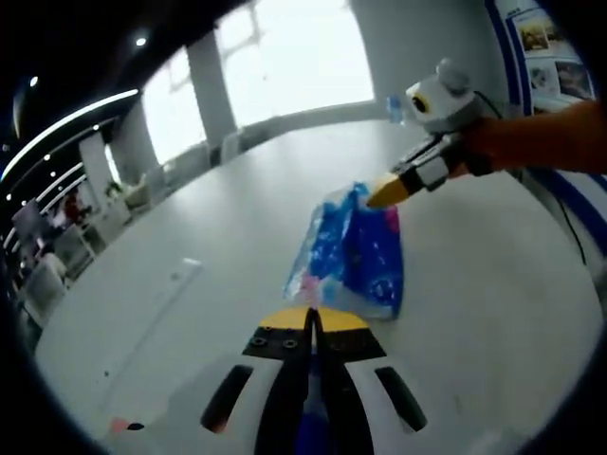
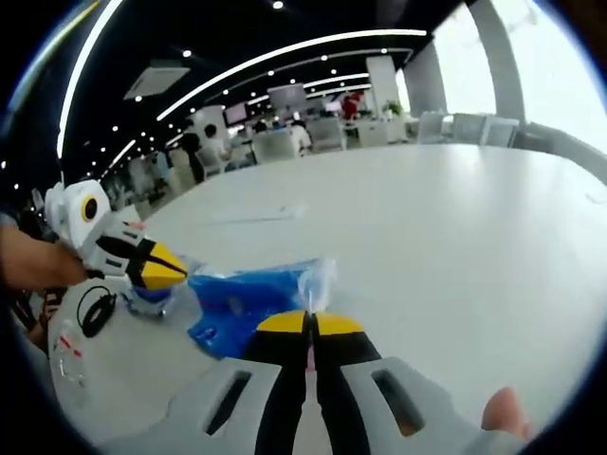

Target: Arrange the tabletop items into an orderly group along one side of the table until the central work area is clear of visible clutter.

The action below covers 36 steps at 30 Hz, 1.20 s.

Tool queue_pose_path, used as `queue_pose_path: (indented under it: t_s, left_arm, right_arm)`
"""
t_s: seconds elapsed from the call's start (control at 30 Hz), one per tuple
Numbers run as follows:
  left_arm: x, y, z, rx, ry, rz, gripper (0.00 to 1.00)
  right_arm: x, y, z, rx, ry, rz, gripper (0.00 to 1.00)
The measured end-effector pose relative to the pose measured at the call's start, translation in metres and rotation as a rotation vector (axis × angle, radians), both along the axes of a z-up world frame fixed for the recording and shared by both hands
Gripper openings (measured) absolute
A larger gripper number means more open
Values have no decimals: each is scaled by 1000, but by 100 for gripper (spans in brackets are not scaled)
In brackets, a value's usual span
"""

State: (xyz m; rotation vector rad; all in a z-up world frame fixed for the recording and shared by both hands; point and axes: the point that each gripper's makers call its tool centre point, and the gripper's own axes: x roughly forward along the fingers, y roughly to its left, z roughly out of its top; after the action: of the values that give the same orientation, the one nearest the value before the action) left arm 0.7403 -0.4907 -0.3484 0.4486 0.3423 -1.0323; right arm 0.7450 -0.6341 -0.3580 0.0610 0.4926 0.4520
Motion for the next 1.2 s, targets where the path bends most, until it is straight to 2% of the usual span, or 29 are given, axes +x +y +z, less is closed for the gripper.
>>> queue_pose_path:
  t_s: [0.47,1.2]
  left_arm:
    - [2,-2,-5,-6,19,3,0]
    - [2,-6,-9,-20,42,7,0]
  right_arm:
    - [10,-2,-12,-19,5,4,4]
    - [11,-2,-18,-18,23,0,6]
